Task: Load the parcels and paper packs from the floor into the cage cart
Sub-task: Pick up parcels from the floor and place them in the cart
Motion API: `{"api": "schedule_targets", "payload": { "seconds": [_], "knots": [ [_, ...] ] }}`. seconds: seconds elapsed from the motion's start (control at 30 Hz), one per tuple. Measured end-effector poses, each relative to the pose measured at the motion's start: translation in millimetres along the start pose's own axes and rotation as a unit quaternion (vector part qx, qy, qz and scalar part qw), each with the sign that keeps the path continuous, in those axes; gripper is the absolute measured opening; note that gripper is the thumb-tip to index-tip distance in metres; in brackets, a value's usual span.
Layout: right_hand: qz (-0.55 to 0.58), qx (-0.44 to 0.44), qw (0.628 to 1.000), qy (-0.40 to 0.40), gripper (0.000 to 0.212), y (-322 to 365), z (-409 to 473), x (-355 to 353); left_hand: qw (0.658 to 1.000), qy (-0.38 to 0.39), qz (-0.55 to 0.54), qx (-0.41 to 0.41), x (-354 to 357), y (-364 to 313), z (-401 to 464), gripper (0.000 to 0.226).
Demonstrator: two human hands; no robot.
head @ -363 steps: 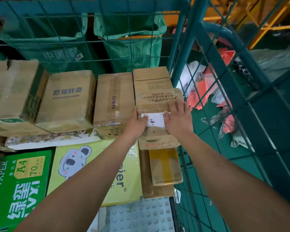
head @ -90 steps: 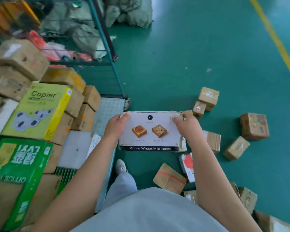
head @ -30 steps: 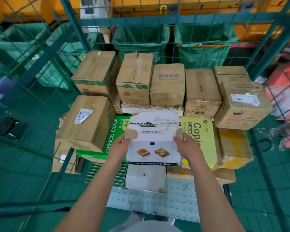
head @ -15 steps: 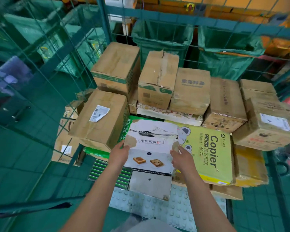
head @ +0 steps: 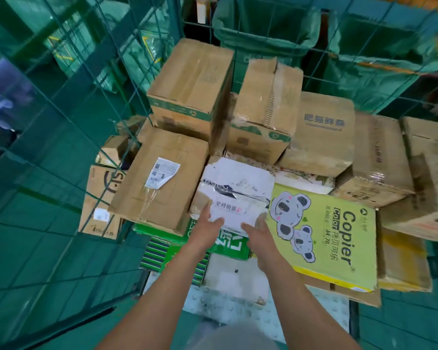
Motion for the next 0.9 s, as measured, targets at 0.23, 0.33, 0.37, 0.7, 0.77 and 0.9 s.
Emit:
{"api": "schedule_targets", "payload": {
  "seconds": [0.23,0.33,0.37,0.7,0.77,0.9],
  "knots": [
    [0.009,-0.026,0.999,-0.029,0.086,2.7,21.6,-1.5,0.997,0.022,-0.065,-0.017,13.2,-1.1,26.8,0.058],
    [0.016,0.001,0.999,-0.031,0.08,-0.5,28.1,-2.0,0.997,0.018,-0.073,-0.011,12.1,-6.2,33.9,0.057],
    [0.018,0.003,0.999,-0.031,0.076,0.3,27.7,-3.5,0.997,0.016,-0.074,-0.011,12.6,-7.0,34.7,0.056],
    [0.016,-0.003,1.0,-0.018,0.056,-16.2,20.7,-10.0,0.995,-0.012,-0.095,-0.017,20.4,17.6,17.7,0.041],
    [0.03,-0.005,1.0,0.003,0.045,-18.5,7.7,-8.1,0.995,-0.021,-0.096,-0.02,23.4,25.5,4.4,0.04],
    [0.018,-0.002,0.999,0.036,0.075,-32.7,-17.6,-6.7,0.993,-0.041,-0.112,-0.026,29.2,46.3,-26.3,0.039]
  ]
}}
Point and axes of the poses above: each hand's wrist, its own z-axis towards the middle knuckle, its own x-axis out of the palm, y = z × x, the point moved 8 cm from there along z, towards the middle knuckle, and after that the axes turned 3 degrees about y, right-handed, at the moved point
